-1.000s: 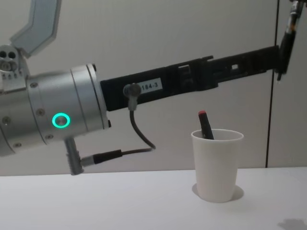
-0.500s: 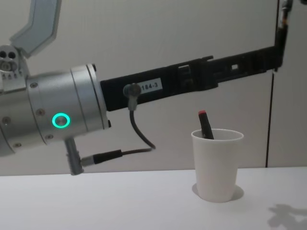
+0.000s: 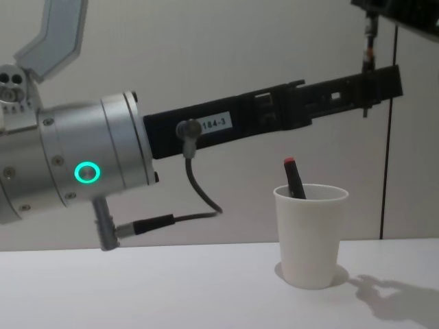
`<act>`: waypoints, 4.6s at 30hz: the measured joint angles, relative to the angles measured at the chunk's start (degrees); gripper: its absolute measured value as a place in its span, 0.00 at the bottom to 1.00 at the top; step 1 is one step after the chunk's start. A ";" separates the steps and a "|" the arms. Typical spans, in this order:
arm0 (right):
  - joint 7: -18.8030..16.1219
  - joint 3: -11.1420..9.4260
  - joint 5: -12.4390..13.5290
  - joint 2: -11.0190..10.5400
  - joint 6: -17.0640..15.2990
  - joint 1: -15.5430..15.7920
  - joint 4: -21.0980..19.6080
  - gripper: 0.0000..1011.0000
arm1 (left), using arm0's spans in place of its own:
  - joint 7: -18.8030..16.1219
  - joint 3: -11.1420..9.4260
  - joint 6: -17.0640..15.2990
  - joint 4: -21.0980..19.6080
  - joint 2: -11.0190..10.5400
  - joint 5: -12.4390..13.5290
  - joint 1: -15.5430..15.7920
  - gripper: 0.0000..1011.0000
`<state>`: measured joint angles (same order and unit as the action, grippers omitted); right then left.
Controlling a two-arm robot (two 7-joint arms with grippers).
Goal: Place the pen into the pen holder.
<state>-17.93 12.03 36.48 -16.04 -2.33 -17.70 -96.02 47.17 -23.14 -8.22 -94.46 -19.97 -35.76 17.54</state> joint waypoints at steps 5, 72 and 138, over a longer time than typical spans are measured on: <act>-0.70 0.82 -3.42 1.06 1.06 -1.83 3.26 0.14 | 0.00 0.00 0.00 0.00 0.00 0.00 0.00 0.99; 0.94 6.08 -14.57 7.54 6.64 -8.09 23.79 0.55 | 0.01 0.00 0.00 0.00 0.00 0.00 0.00 0.99; 14.02 1.01 -19.42 -3.15 0.47 17.84 -4.86 0.99 | -19.39 -1.21 3.13 0.53 -0.79 10.11 -1.69 0.99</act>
<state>-3.91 13.04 17.07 -19.19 -1.86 0.14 -100.89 27.78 -24.35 -5.10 -93.92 -20.76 -25.65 15.85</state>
